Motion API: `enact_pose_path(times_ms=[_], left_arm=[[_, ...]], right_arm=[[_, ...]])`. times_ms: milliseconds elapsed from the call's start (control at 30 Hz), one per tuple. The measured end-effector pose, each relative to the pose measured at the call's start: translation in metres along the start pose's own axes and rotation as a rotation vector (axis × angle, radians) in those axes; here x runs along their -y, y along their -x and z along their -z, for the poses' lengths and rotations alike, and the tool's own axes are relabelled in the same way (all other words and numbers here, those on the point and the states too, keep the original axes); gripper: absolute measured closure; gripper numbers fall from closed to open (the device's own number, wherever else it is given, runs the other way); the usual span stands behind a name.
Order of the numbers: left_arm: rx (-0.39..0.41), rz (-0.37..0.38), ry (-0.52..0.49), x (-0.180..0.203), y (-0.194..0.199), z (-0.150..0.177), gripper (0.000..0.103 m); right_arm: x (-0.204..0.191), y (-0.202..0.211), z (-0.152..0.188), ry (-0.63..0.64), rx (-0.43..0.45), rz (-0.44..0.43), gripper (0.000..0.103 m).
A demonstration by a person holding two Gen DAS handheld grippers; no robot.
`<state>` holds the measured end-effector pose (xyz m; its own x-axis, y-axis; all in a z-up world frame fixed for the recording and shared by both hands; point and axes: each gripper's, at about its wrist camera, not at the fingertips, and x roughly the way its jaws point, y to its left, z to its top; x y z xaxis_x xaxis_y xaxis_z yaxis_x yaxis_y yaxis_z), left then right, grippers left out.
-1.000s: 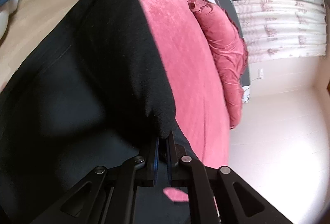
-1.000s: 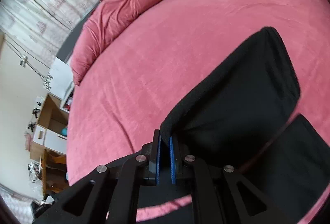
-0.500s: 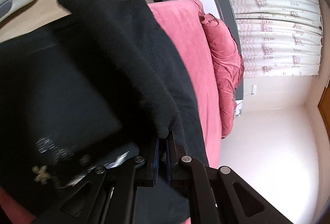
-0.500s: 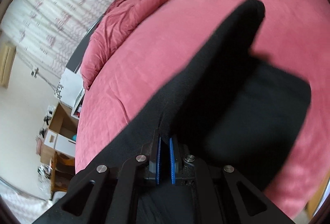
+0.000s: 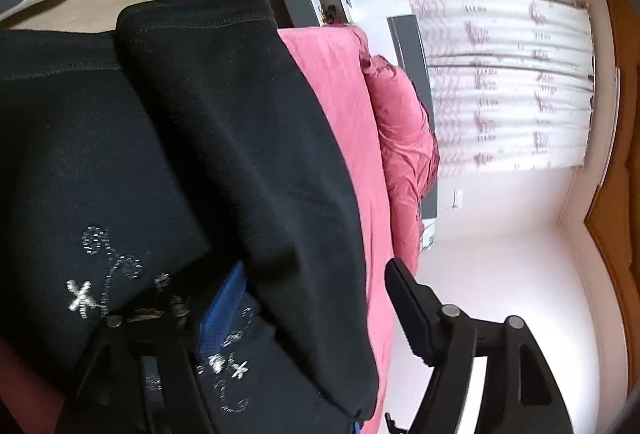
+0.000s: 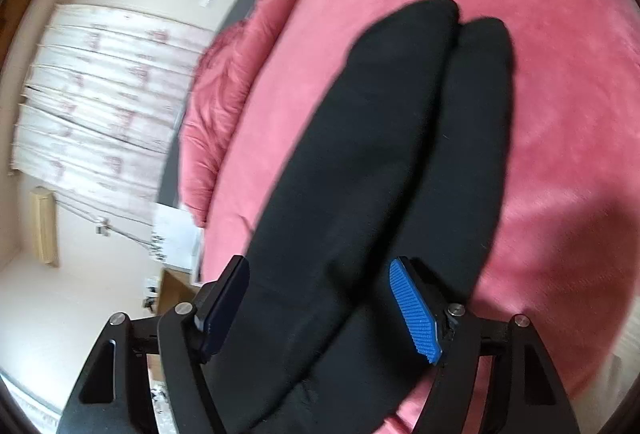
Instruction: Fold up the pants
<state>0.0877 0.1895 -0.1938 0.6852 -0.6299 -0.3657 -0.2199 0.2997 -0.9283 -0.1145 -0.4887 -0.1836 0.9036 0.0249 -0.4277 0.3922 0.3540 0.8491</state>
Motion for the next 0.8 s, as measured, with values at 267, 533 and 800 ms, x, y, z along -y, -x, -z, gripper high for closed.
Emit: enact_pose_path(times_ms=[267,533,800], left_arm=[[0.021,-0.088,0.083,-0.003,-0.033,-0.015,0.030],[-0.027,-0.144,0.139,0.014,-0.050,-0.039,0.090],[0.012,-0.042,-0.227,0.107,-0.008,-0.041,0.095]], right_arm=[[-0.001,-0.029,0.006,0.020,-0.026,0.107,0.038],[-0.007,-0.048,-0.021,-0.022,-0.084,0.187,0.093],[-0.060,-0.004,-0.051,0.048,-0.007,-0.004,0.095]])
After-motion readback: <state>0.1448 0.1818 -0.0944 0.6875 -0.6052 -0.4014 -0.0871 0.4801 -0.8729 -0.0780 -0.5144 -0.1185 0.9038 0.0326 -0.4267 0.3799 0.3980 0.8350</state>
